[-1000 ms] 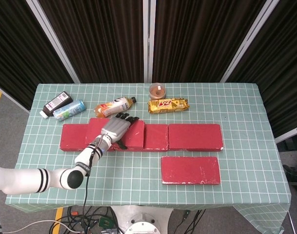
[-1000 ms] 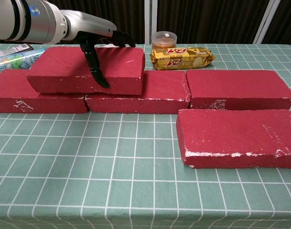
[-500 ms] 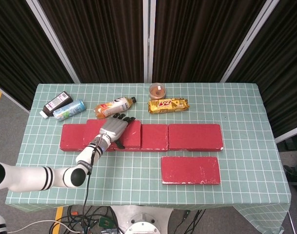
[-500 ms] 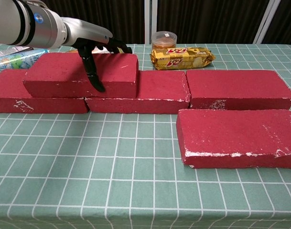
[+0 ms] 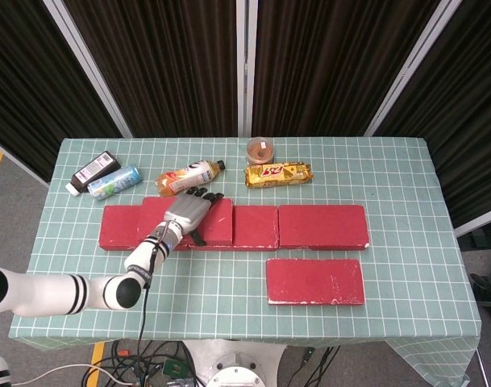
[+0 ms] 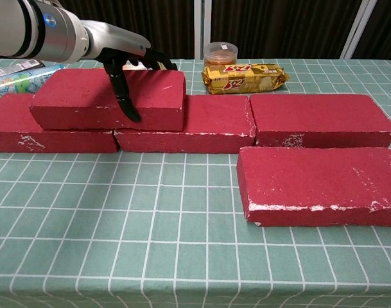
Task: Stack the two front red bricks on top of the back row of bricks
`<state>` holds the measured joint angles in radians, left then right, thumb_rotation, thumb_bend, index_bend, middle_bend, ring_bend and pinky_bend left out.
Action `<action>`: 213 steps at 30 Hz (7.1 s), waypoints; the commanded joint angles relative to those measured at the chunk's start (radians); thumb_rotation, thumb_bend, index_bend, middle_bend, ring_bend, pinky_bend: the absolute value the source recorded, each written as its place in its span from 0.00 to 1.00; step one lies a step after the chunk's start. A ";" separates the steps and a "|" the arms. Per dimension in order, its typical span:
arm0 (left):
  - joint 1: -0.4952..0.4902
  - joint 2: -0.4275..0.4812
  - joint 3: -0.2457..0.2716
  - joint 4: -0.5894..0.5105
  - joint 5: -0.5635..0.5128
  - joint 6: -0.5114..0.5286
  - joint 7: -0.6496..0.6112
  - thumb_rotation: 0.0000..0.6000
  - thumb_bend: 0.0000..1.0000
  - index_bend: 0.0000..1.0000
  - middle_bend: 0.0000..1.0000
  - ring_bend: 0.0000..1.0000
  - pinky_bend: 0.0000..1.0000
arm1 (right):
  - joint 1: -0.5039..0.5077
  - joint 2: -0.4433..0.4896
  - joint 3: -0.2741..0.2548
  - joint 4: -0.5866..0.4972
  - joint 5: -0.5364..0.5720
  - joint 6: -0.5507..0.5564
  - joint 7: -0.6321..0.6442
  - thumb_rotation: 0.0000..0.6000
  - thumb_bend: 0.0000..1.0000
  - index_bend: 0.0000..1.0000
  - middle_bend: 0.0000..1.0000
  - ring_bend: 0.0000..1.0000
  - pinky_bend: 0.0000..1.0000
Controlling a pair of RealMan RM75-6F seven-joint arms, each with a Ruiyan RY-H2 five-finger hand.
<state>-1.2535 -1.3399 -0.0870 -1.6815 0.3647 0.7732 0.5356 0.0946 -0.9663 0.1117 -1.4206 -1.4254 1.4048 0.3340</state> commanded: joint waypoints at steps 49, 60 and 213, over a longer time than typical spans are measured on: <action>0.005 0.060 0.019 -0.045 0.064 0.008 -0.097 1.00 0.05 0.00 0.00 0.00 0.00 | 0.001 0.011 -0.004 -0.012 0.008 -0.024 -0.013 1.00 0.00 0.00 0.00 0.00 0.00; 0.148 0.323 0.059 -0.357 0.249 0.162 -0.126 1.00 0.05 0.00 0.00 0.00 0.00 | -0.021 0.068 -0.018 -0.097 -0.054 0.045 -0.041 1.00 0.00 0.00 0.00 0.00 0.00; 1.114 0.449 0.167 -0.012 1.209 0.559 -0.913 1.00 0.03 0.00 0.00 0.00 0.00 | 0.938 -0.278 0.031 -0.255 0.713 -0.718 -0.764 1.00 0.08 0.00 0.29 0.24 0.00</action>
<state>-0.1397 -0.8904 0.0795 -1.6941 1.5729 1.3324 -0.3768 1.0200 -1.2408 0.1496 -1.6754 -0.7268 0.6881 -0.4239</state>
